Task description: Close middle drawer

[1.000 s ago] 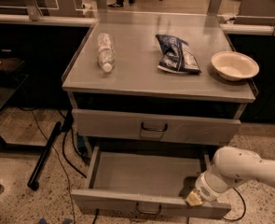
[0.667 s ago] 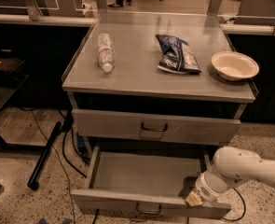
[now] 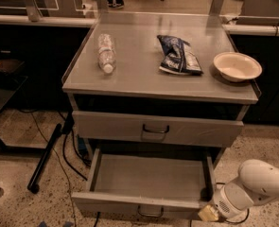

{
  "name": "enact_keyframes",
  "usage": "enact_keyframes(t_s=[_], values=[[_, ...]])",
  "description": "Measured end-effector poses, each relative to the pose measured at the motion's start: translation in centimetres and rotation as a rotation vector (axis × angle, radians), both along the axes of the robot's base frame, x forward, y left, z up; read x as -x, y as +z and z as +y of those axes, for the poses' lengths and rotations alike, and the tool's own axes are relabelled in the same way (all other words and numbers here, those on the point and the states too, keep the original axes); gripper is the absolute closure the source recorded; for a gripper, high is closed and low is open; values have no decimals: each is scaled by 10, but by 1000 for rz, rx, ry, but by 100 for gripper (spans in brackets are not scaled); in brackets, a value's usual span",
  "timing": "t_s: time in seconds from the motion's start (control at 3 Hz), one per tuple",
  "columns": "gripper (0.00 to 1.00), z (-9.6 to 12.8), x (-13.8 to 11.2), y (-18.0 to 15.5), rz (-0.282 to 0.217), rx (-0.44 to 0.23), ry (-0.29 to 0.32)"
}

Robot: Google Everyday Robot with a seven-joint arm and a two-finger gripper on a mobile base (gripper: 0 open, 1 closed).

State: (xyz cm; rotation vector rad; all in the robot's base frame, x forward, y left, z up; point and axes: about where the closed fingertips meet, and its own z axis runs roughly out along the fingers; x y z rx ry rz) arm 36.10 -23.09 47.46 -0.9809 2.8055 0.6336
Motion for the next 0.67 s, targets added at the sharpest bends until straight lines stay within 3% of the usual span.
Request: enact_keyframes(t_s=[0.33, 0.67], values=[[100, -1, 1, 0, 1, -2, -2], [100, 5, 1, -21, 14, 28, -5]])
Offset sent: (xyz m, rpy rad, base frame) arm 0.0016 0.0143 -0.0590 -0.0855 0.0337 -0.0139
